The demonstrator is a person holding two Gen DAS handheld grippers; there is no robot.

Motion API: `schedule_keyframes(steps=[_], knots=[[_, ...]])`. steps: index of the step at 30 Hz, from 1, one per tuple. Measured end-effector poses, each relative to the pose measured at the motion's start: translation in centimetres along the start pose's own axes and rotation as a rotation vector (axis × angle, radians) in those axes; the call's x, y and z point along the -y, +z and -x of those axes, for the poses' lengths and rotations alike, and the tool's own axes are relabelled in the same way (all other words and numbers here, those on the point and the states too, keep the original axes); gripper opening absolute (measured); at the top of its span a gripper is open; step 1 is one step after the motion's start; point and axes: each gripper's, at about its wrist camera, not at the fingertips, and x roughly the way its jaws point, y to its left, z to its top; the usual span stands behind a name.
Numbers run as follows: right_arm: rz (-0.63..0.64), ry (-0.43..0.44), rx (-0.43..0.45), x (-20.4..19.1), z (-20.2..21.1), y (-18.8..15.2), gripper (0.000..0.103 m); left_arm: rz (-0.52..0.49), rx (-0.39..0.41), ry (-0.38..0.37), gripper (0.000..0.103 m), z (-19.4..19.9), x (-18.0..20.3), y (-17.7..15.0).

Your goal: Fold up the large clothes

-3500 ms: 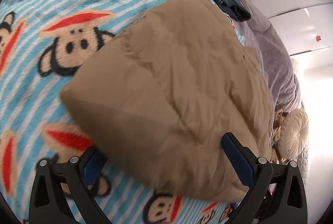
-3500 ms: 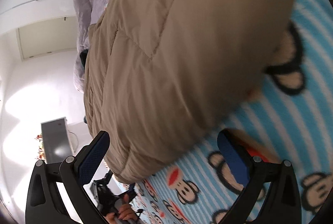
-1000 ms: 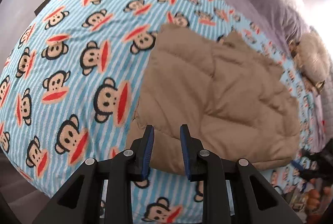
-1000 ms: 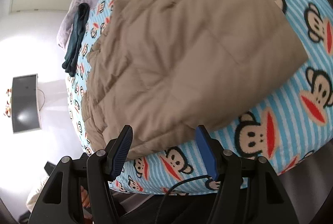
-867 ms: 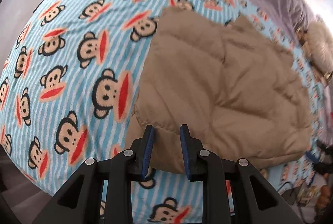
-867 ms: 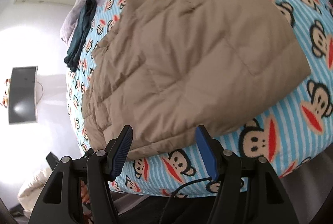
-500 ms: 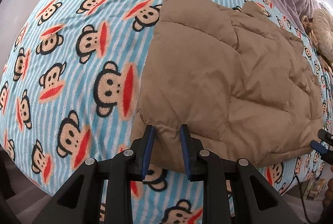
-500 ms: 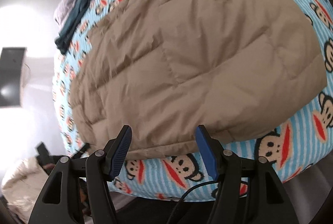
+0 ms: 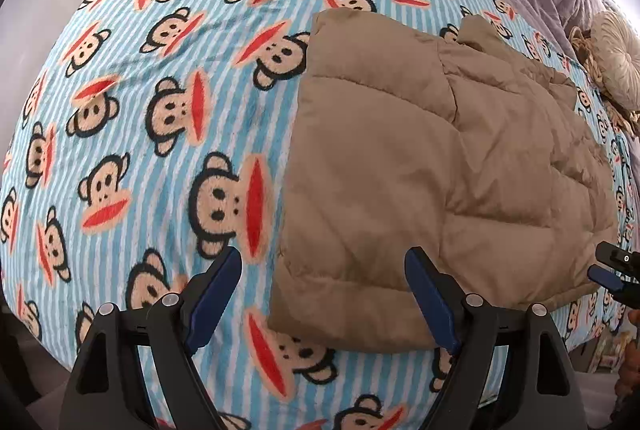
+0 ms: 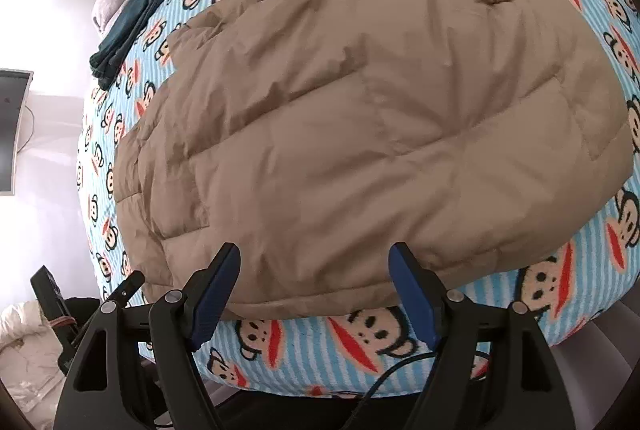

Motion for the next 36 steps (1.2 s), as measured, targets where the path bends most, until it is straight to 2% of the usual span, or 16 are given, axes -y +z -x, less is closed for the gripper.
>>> schedule_keyframes(steps=[1, 4, 10, 13, 15, 18, 22, 25, 27, 31, 36], knots=[[0.002, -0.002, 0.008, -0.2, 0.0, -0.1, 0.081, -0.004, -0.001, -0.001, 0.085, -0.1, 0.0, 0.1], [0.027, -0.027, 0.037, -1.0, -0.2, -0.3, 0.103, -0.022, -0.004, -0.001, 0.085, -0.3, 0.1, 0.4], [0.106, -0.092, 0.055, -2.9, -0.9, -0.9, 0.103, -0.036, -0.008, -0.019, 0.085, -0.5, -0.3, 0.8], [0.141, -0.126, 0.009, -3.6, -1.9, -1.1, 0.103, -0.033, 0.005, -0.05, 0.085, -0.4, -1.1, 1.4], [0.161, -0.137, -0.026, -3.9, -2.4, -1.2, 0.103, -0.01, 0.015, -0.09, 0.085, -0.4, -2.3, 2.1], [0.154, -0.131, -0.029, -4.0, -2.6, -1.2, 0.103, 0.031, 0.015, -0.17, 0.085, -0.9, -4.3, 3.3], [0.123, -0.121, -0.03, -3.7, -2.9, -1.3, 0.103, 0.061, -0.089, -0.39, 0.084, -4.0, -5.9, 4.7], [0.105, -0.119, -0.031, -3.4, -3.0, -1.2, 0.103, 0.016, -0.159, -0.543, 0.084, -6.5, -4.9, 6.0], [0.098, -0.122, -0.029, -3.1, -2.9, -1.2, 0.103, -0.025, -0.196, -0.606, 0.085, -7.7, -3.7, 6.7], [0.085, -0.124, -0.023, -3.0, -2.9, -1.1, 0.103, -0.12, -0.256, -0.625, 0.085, -10.0, -0.6, 7.7], [0.098, -0.115, 0.022, -3.2, -1.8, -0.6, 0.103, -0.141, -0.293, -0.648, 0.085, -11.7, 0.4, 7.9]])
